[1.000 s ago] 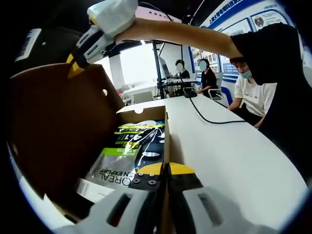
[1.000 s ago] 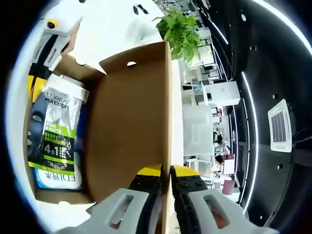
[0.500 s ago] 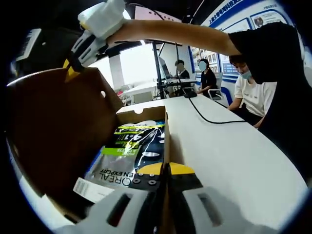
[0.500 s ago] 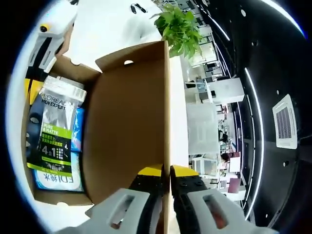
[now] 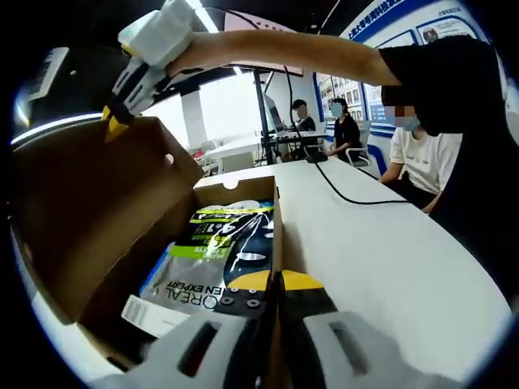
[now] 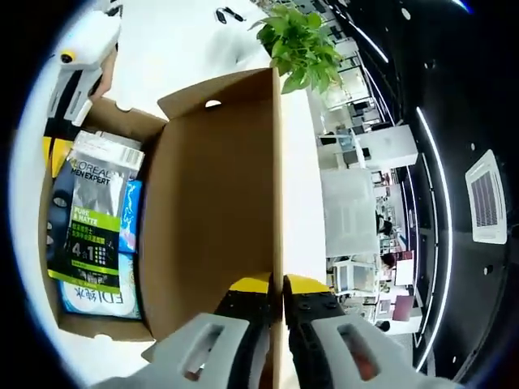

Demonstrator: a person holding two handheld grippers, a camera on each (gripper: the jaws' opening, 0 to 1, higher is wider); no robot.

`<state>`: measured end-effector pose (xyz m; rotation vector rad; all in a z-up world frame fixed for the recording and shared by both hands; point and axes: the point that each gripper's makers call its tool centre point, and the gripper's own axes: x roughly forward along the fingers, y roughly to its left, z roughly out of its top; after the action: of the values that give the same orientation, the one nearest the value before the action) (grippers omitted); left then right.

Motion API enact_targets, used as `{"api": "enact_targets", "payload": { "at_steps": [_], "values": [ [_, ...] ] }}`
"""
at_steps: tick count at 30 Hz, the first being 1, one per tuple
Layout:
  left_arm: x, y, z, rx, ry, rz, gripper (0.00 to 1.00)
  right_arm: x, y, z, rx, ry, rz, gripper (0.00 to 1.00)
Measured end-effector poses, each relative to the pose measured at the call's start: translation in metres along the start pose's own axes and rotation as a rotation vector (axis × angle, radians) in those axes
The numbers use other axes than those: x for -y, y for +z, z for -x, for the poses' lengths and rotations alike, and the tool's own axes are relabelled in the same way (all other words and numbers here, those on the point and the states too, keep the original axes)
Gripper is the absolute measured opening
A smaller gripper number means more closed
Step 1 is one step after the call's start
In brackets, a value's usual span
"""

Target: Operate the shoe box by opening the lid, removing the specified soft item, and placing it in the target area until the item is outside and the box remains undamaged.

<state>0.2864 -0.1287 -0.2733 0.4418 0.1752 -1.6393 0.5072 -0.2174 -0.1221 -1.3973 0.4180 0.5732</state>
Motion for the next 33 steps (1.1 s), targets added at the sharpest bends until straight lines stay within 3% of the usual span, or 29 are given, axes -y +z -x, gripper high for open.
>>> {"api": "enact_targets", "payload": {
  "at_steps": [22,33],
  "values": [
    [0.001,0.001,-0.001,0.006,-0.001,-0.006,0.02,0.001,-0.007,-0.027,-0.024,0.111,-0.019,0.03],
    [0.0,0.0,0.0,0.004,0.002,-0.003,0.02,0.0,-0.011,-0.04,-0.02,0.208,-0.038,0.03]
  ]
}}
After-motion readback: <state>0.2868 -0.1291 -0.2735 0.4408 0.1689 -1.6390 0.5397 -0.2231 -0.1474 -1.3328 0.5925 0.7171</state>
